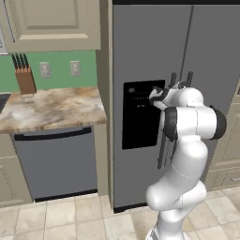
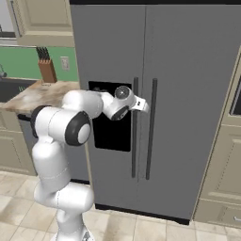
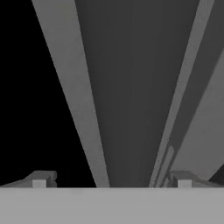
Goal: Store the hot dog in the freezer for long-term storage. Close the freezer door after placing the cooked food.
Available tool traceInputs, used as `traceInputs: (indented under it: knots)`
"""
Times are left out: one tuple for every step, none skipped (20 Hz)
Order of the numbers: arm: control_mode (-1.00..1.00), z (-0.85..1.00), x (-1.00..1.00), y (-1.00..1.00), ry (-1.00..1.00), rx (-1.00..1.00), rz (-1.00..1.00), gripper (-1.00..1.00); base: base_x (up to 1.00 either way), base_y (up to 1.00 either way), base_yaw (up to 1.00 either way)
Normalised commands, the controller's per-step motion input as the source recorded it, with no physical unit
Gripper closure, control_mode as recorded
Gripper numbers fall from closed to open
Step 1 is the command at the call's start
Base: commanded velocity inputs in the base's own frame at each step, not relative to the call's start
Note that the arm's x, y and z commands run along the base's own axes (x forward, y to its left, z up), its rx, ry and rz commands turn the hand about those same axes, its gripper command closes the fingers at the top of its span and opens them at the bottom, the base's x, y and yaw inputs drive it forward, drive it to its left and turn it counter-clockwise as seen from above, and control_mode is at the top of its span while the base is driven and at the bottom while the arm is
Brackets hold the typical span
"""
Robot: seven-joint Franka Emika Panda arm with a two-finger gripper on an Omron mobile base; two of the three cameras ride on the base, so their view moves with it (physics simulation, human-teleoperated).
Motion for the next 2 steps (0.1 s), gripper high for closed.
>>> traceInputs:
  knots:
    - [-1.0,0.02,0.51,0.0,0.0,0.0,0.0,-1.0,0.0,0.0,0.0]
    - [-1.0,0.01,0.52,0.0,0.0,0.0,0.01,-1.0,0.0,0.0,0.0]
